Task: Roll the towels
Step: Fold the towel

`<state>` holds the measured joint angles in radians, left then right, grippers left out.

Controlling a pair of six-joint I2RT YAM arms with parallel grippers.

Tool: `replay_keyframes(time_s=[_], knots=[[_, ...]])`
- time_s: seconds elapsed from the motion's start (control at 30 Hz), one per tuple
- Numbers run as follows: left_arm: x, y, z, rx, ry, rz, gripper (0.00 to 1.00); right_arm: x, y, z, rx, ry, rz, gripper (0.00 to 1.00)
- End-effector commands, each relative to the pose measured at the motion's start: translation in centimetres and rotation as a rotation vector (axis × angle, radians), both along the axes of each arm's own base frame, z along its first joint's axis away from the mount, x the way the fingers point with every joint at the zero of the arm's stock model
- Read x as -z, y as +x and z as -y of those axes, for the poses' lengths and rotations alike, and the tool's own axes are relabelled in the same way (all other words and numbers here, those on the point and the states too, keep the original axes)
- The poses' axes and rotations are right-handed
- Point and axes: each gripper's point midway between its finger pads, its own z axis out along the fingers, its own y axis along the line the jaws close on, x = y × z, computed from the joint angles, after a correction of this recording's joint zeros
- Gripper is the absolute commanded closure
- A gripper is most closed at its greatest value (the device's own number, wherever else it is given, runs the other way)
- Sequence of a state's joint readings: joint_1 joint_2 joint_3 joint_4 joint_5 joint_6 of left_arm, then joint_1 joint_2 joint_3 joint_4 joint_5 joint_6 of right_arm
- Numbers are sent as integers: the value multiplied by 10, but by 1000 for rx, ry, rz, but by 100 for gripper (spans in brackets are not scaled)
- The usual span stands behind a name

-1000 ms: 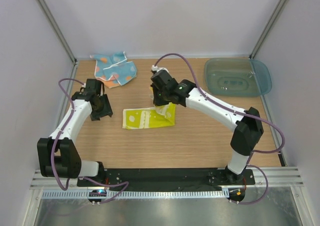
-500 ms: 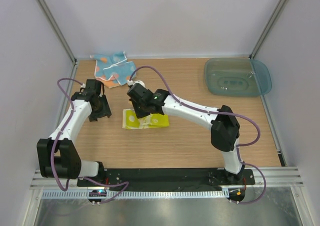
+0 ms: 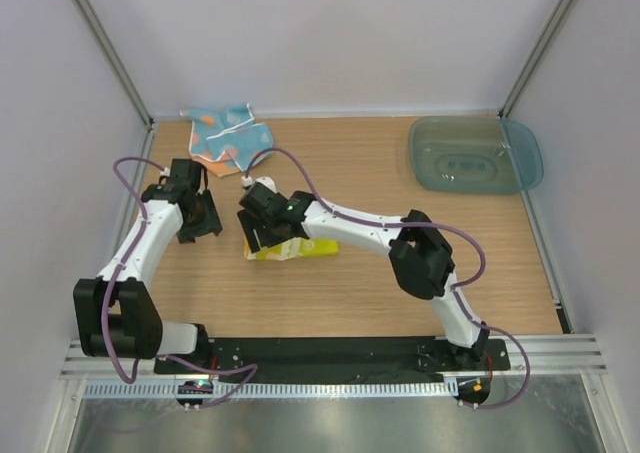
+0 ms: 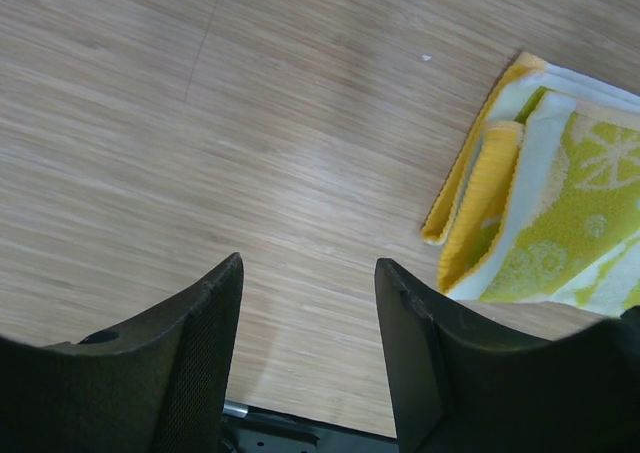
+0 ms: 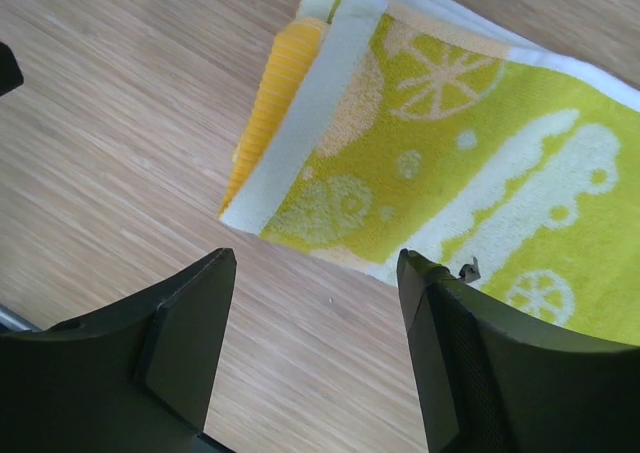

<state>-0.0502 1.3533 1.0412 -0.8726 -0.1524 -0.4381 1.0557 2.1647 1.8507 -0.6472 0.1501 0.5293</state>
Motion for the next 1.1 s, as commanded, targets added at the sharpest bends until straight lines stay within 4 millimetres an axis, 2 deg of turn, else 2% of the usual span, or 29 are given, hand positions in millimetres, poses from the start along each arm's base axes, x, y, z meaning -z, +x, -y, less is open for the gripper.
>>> replay_keyframes(time_s=[0.0,0.03,0.07,0.1,0.13,0.17,0.2,0.23,0.27,0.3,0.33,0.37,0.4,0.47,0.57,0.7,0.9,1.07], knots=[[-16,7,9,11,-54,77,44,-77,15,12,53,129,122,27],[-17,6,18,30,-75,85,43,-79,17,20,65,128,127,27],[-16,7,24,38,-91,91,43,-69,23,38,94,102,113,27],[-14,5,31,56,-111,85,43,-79,23,47,101,128,113,27],[-13,6,38,73,-127,81,43,-80,26,53,113,146,111,27],[-7,5,49,89,-152,56,44,-63,25,67,125,120,83,28],[-5,7,56,98,-165,54,44,-65,34,82,157,132,74,30],[-4,10,59,103,-169,55,45,-61,36,86,160,151,52,31],[-1,10,73,127,-215,39,45,-43,34,99,173,129,16,35],[-1,15,78,122,-234,45,45,-40,43,112,199,134,7,37],[-2,19,82,125,-248,52,46,-36,45,114,197,154,-10,39],[-1,21,86,129,-255,50,46,-21,42,122,201,138,-38,44],[5,25,92,136,-259,34,46,-17,48,130,218,140,-44,48],[9,32,99,144,-263,22,46,-2,43,130,194,145,-85,54],[26,39,113,155,-287,-22,48,8,39,129,174,153,-109,60],[42,44,124,158,-293,-54,50,16,38,131,172,134,-119,61],[63,43,131,161,-273,-106,55,32,41,148,202,72,-126,59],[68,48,127,151,-245,-105,76,50,36,156,195,28,-158,59]])
